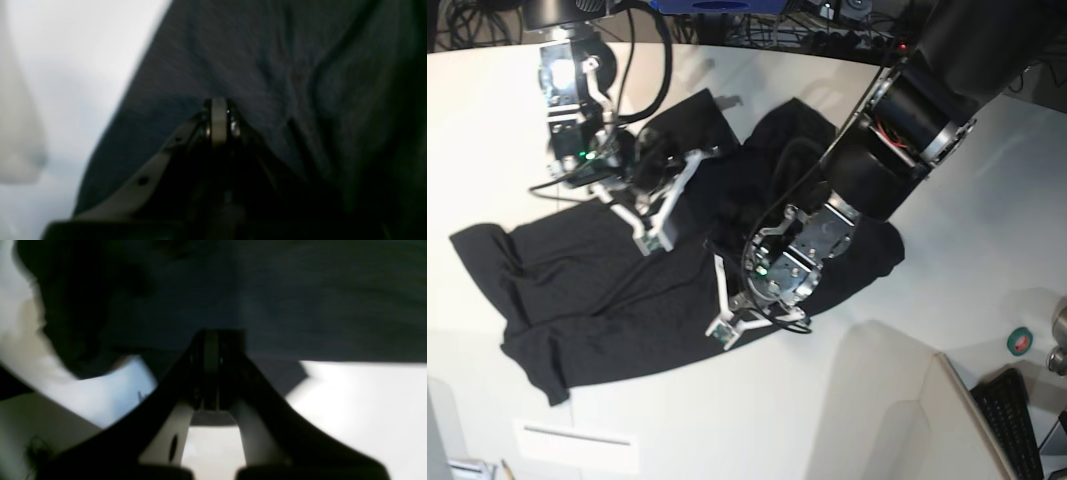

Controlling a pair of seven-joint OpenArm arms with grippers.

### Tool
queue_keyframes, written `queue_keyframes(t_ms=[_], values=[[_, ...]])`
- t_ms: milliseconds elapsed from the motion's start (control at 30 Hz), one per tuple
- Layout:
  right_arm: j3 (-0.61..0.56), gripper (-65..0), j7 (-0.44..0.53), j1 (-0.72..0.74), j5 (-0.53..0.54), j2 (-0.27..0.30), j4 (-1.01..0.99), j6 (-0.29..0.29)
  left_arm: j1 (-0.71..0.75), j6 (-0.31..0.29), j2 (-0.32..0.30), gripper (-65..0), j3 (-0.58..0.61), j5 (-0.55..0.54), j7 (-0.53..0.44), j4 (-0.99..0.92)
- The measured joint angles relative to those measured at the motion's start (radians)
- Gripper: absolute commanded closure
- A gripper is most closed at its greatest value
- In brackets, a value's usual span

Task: Layout the t-shirt on the table in an organized manner, then fold the t-shirt properly
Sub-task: 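Regrasp the shirt fabric with both grippers and drag it flat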

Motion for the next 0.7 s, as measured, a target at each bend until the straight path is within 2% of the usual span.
queue_keyframes(t_ms=[100,200,300,367,467,567,700], values=[[-0.001,0.0,0.066,-0.006,-0.004,-0.002,-0.117,0.005,0.004,-0.001,0.006,0.0,0.004,0.074,-0.011,-0.056],[0.007,0.0,0.141,-0.003,0.029,0.049,-0.189,0.013,0.022,0.002,-0.012,0.0,-0.005,0.090,-0.024,-0.040],[0.007,0.0,0.178,0.047,0.055,0.068,-0.261,0.029,0.066,-0.001,-0.074,0.0,-0.002,0.090,-0.026,0.044],[0.057,0.0,0.198,0.090,0.085,0.064,-0.328,0.051,0.096,0.002,-0.122,0.0,-0.007,0.087,-0.014,0.104],[0.170,0.0,0.216,0.165,0.124,0.072,-0.433,0.083,0.156,0.003,-0.179,0.0,-0.095,0.092,0.087,0.207],[0.204,0.0,0.226,0.259,0.103,0.152,-0.521,0.074,0.257,0.002,-0.225,0.0,-0.222,0.089,0.147,0.349],[0.213,0.0,0.215,0.378,0.058,0.237,-0.641,0.044,0.373,0.011,-0.245,0.0,-0.305,0.100,0.215,0.536]])
